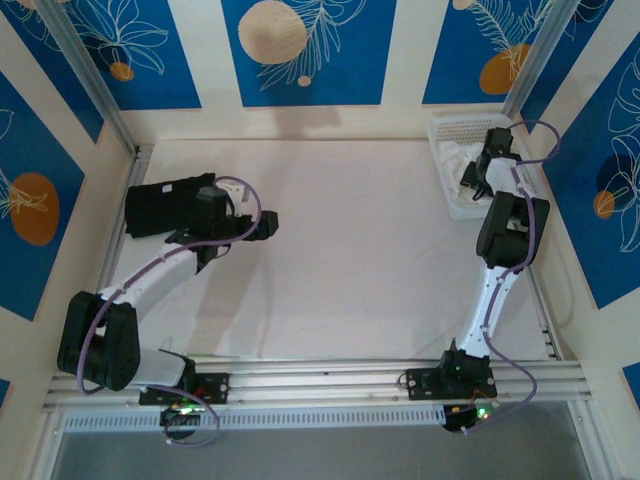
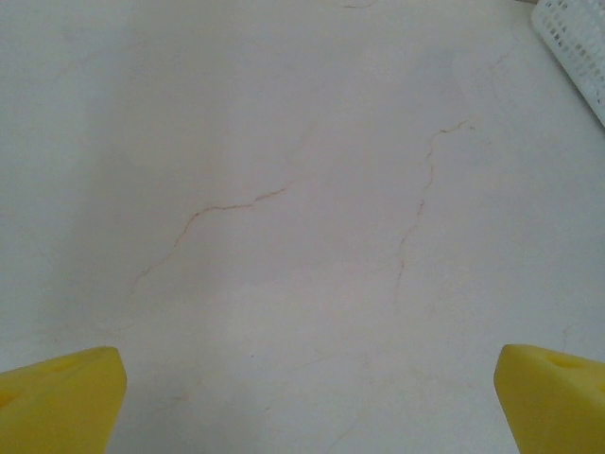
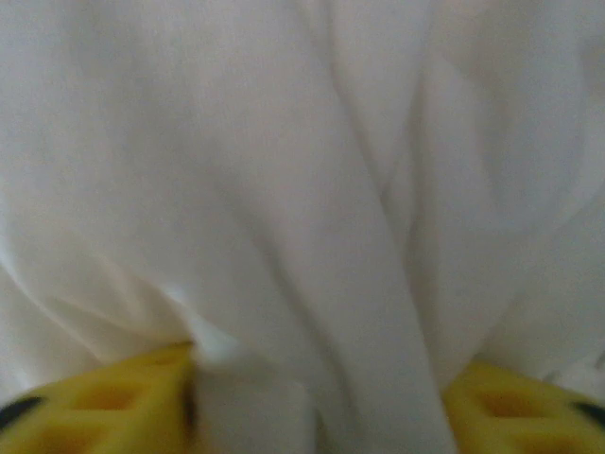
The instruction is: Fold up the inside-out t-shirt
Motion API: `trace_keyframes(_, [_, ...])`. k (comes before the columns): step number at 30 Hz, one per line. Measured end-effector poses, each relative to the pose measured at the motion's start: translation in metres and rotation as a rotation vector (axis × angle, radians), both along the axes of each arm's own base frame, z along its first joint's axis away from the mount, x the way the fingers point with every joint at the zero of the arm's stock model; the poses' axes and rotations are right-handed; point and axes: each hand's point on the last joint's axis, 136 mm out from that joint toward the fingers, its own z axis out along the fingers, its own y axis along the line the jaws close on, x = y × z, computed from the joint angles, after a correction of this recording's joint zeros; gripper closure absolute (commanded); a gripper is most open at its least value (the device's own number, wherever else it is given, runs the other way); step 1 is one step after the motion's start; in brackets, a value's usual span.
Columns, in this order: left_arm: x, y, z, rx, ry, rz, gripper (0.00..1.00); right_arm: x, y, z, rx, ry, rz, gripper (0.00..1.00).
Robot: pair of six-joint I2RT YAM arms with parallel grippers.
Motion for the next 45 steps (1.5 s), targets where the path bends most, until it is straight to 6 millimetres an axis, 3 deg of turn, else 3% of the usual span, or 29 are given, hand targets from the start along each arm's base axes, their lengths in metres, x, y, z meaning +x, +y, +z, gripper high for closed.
trace_keyframes(3, [-0.001, 0.0, -0.001, 0.001, 0.004, -0.001, 0.0, 0.001, 0.005, 0.004, 0.019, -0.008, 0.013, 0.89])
trace_keyframes(5, [-0.001, 0.0, -0.001, 0.001, 0.002, -0.001, 0.0, -0.003, 0.012, 0.014, 0.022, -0.035, 0.022, 0.91])
trace_keyframes(8, [-0.001, 0.0, 0.0, -0.001, 0.0, -0.001, 0.0, -0.025, 0.033, 0.05, 0.025, -0.112, 0.037, 0.95])
trace_keyframes(11, [-0.002, 0.0, 0.002, -0.005, -0.009, 0.0, 0.0, -0.043, 0.054, 0.123, 0.043, -0.311, 0.047, 0.97])
trace_keyframes(15, [-0.001, 0.0, 0.003, -0.012, -0.012, 0.004, 0.0, -0.074, 0.076, 0.256, 0.066, -0.712, 0.062, 0.99])
trace_keyframes(19, [-0.001, 0.0, 0.004, -0.021, -0.011, 0.01, 0.0, -0.113, 0.096, 0.358, 0.094, -1.019, 0.092, 0.99])
trace_keyframes(22, [0.0, 0.0, 0.004, -0.028, -0.014, 0.015, 0.0, -0.14, 0.121, 0.411, 0.134, -1.173, 0.153, 0.99])
trace_keyframes(26, [0.002, 0.006, 0.006, -0.011, -0.028, 0.046, 0.0, -0.169, 0.168, 0.458, 0.217, -1.27, 0.296, 0.99])
trace_keyframes(30, [0.012, 0.032, 0.006, 0.012, -0.039, 0.14, 0.0, -0.196, 0.224, 0.494, 0.313, -1.32, 0.48, 0.98])
trace_keyframes(33, [0.025, 0.066, -0.003, 0.018, -0.011, 0.243, 0.0, -0.208, 0.262, 0.487, 0.395, -1.281, 0.585, 0.95])
trace_keyframes(36, [0.042, 0.093, -0.023, 0.037, 0.043, 0.321, 0.0, -0.202, 0.298, 0.446, 0.48, -1.17, 0.653, 0.86])
trace_keyframes(38, [0.052, 0.108, -0.038, 0.041, 0.083, 0.364, 0.0, -0.19, 0.324, 0.4, 0.534, -1.045, 0.678, 0.67])
trace_keyframes(40, [0.062, 0.122, -0.054, 0.048, 0.133, 0.399, 0.0, -0.174, 0.353, 0.336, 0.575, -0.876, 0.696, 0.5])
trace_keyframes(43, [0.083, 0.128, -0.067, 0.066, 0.183, 0.412, 0.0, -0.157, 0.386, 0.229, 0.591, -0.587, 0.702, 0.4])
trace_keyframes(45, [0.096, 0.127, -0.071, 0.087, 0.193, 0.402, 0.03, -0.158, 0.396, 0.174, 0.582, -0.432, 0.702, 0.38])
